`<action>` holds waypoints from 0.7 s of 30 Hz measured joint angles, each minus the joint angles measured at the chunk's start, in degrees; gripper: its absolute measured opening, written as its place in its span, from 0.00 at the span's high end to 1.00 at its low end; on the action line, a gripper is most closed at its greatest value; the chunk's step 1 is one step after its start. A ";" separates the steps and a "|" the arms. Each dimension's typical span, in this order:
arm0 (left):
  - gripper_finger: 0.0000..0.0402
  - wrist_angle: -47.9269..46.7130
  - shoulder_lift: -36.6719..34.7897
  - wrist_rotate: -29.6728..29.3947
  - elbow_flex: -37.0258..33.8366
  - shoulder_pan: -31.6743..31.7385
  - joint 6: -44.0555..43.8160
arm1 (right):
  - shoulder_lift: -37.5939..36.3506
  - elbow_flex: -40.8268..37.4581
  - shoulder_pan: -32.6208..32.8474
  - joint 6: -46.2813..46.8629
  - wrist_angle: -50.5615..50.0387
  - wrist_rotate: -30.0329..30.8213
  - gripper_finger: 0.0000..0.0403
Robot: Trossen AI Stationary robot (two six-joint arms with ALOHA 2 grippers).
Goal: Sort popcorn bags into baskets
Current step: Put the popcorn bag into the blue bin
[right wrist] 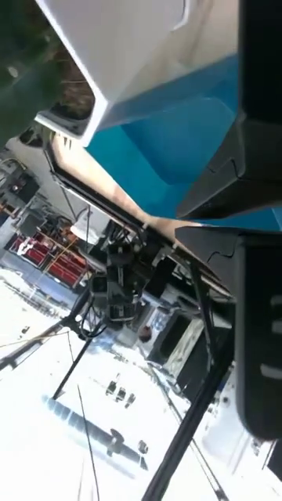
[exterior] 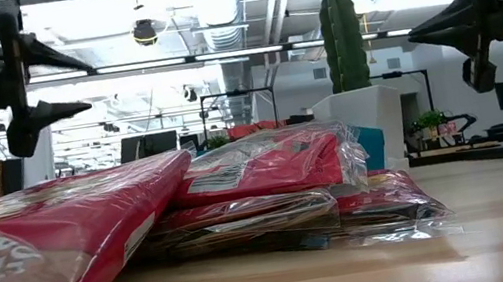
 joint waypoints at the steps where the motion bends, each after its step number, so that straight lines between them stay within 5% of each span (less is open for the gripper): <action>1: 0.38 0.03 0.01 2.69 0.23 0.00 -1.41 | -0.01 -0.01 0.19 1.29 0.00 -0.27 0.87; 4: 0.38 -0.04 2.31 11.11 2.99 -0.03 -2.91 | 0.00 0.01 0.94 4.44 -0.23 -1.31 0.87; 9: 0.40 -5.26 11.46 15.96 12.87 0.00 -3.87 | -0.02 -0.01 1.83 3.39 -0.39 -1.68 0.87; 16: 0.47 -37.40 34.44 25.36 33.52 0.00 -13.38 | 0.00 -0.01 2.24 1.85 -1.03 -1.72 0.87; 21: 0.50 -51.63 49.13 35.39 40.70 -1.19 -19.17 | 0.00 0.00 2.24 1.76 -1.16 -1.72 0.87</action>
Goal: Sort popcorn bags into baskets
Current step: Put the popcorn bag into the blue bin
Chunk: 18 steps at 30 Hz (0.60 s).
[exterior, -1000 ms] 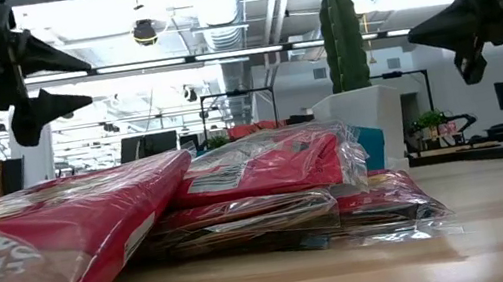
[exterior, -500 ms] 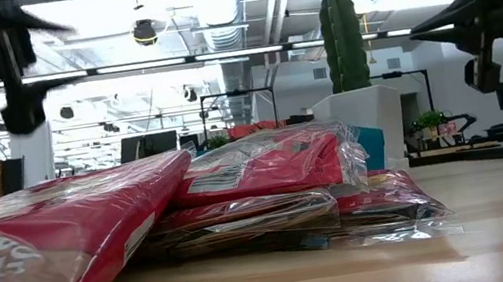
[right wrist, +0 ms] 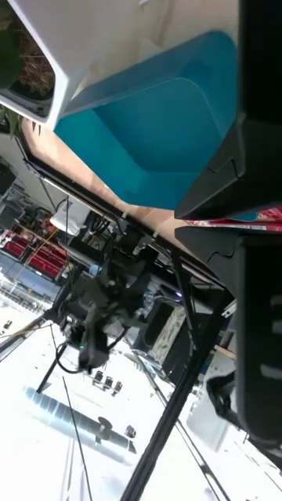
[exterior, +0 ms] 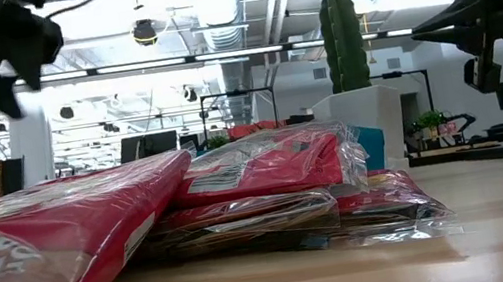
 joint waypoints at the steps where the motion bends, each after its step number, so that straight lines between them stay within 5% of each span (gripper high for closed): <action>1: 0.51 -0.32 2.24 1.77 0.23 -0.87 -0.39 | 0.00 -0.01 0.00 -0.09 -0.01 0.00 0.87; 5: 0.51 -0.60 8.12 5.43 0.25 -5.76 -3.11 | 0.00 -0.01 0.00 -0.85 -0.20 0.00 0.87; 12: 0.50 -1.94 8.86 0.56 0.26 -13.50 -10.24 | 0.00 0.00 0.00 -1.74 -0.47 0.00 0.87; 18: 0.38 -5.81 8.27 0.58 -0.37 -19.67 -15.68 | 0.00 -0.01 0.00 -4.42 -0.36 0.03 0.87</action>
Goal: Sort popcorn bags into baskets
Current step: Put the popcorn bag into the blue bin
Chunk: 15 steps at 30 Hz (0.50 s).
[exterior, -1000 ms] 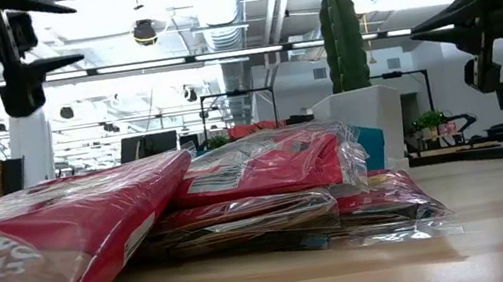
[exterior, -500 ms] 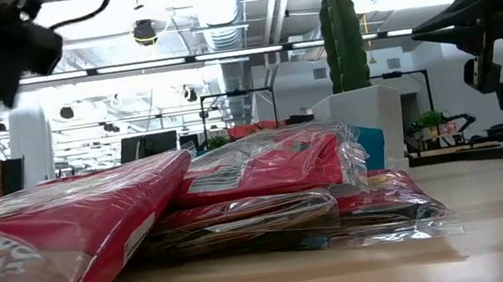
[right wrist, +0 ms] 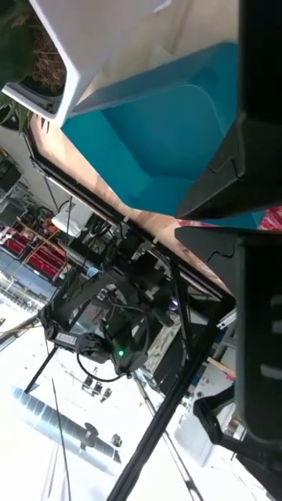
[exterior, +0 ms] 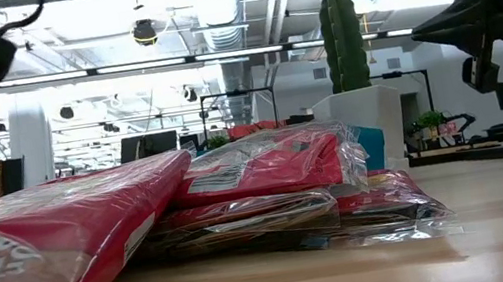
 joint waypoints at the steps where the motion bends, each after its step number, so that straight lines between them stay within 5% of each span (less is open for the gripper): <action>1: 0.34 0.22 0.00 -0.01 -0.63 -0.74 -1.10 | 0.00 0.00 0.00 -0.04 0.05 0.01 0.87; 7: 0.20 2.12 0.02 -0.09 -4.99 -3.70 -8.41 | 0.00 0.00 0.00 -0.17 0.20 0.01 0.87; 15: 0.19 11.05 0.46 -3.45 -9.77 -7.98 -16.11 | 0.00 0.00 0.00 -0.17 0.29 0.03 0.87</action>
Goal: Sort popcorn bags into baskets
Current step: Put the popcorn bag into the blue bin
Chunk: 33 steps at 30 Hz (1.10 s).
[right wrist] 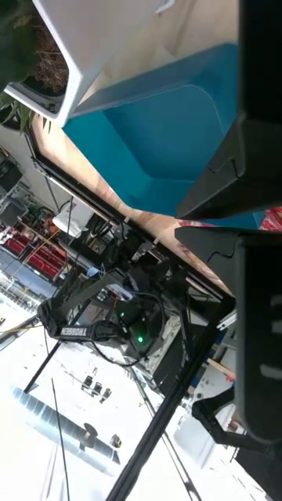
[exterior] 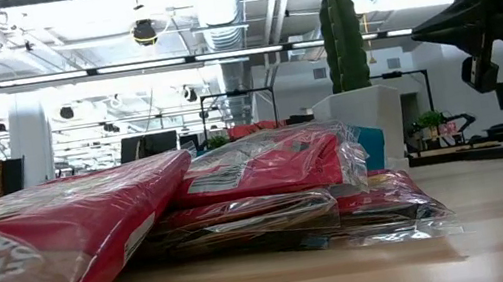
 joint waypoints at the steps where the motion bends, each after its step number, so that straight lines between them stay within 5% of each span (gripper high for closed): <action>1: 0.20 1.66 0.00 -0.53 -0.73 -0.43 -0.74 | 0.00 0.02 0.00 0.00 0.00 0.00 0.87; 9: 0.20 6.09 3.93 -1.34 -3.57 -2.95 -2.92 | 0.00 0.00 0.00 0.62 0.07 0.00 0.87; 16: 0.25 22.46 11.23 2.03 -5.70 -3.34 -1.56 | 0.00 0.00 0.00 0.59 0.09 0.00 0.87; 21: 0.47 24.63 18.28 6.65 -5.39 -3.28 -2.33 | -0.01 0.01 0.00 0.57 0.13 0.00 0.87; 28: 0.92 30.61 21.86 6.75 -5.57 -3.36 2.45 | -0.02 0.01 -0.05 0.42 0.14 0.02 0.87; 33: 0.99 30.37 21.02 5.79 -5.52 -2.90 -1.01 | -0.02 0.02 -0.11 0.42 0.15 0.04 0.87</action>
